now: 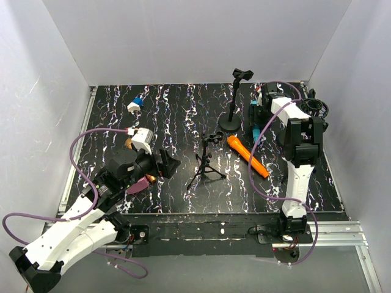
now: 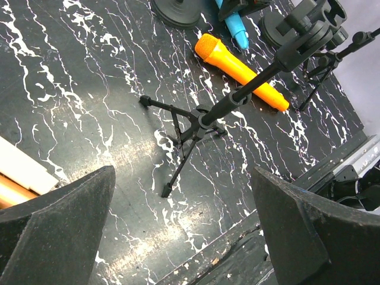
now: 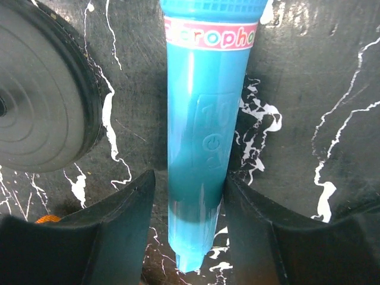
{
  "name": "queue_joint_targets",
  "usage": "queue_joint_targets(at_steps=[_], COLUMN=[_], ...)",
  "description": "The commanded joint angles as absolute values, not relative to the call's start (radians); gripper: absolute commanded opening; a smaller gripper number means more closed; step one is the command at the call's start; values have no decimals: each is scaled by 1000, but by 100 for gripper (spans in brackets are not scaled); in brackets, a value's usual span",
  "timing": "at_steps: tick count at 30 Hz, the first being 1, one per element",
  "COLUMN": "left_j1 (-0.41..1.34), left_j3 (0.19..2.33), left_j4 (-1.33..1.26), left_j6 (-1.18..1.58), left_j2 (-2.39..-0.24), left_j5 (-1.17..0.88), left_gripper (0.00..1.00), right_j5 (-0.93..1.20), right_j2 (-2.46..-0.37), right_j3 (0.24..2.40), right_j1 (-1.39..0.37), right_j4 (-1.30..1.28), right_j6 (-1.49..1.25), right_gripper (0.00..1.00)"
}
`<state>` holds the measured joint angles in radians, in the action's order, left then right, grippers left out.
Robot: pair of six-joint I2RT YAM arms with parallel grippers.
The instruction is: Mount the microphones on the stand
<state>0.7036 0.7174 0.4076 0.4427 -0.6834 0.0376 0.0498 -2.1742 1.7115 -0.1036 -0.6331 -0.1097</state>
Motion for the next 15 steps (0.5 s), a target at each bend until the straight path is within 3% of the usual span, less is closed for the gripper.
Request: queue_joint_targets(at_steps=[1,4,7,10,15], left_j1=[703,703,703,703,703], left_j3=[750,759,775,791,819], left_j4=[397,397,394,382,373], left_j6=[454,465,476,497,655], left_j2=[-664,-654,-653,-653,-637], left_j5=[43,41,28,9,72], left_gripper=[98,98,98,98,98], right_j5=[104,109,92,103,153], right_j2=[-2212,-2210,-2185,-2125,-1904], right_j3=[1786,1779,1743,1674,1531], right_j1=[-94,-91,-89,-84,-81], right_j4=[-718,-726,-704,-667,-612], right_j6=[-101,-100,-86,-83,-94], right_gripper=[56,50,28,14,7])
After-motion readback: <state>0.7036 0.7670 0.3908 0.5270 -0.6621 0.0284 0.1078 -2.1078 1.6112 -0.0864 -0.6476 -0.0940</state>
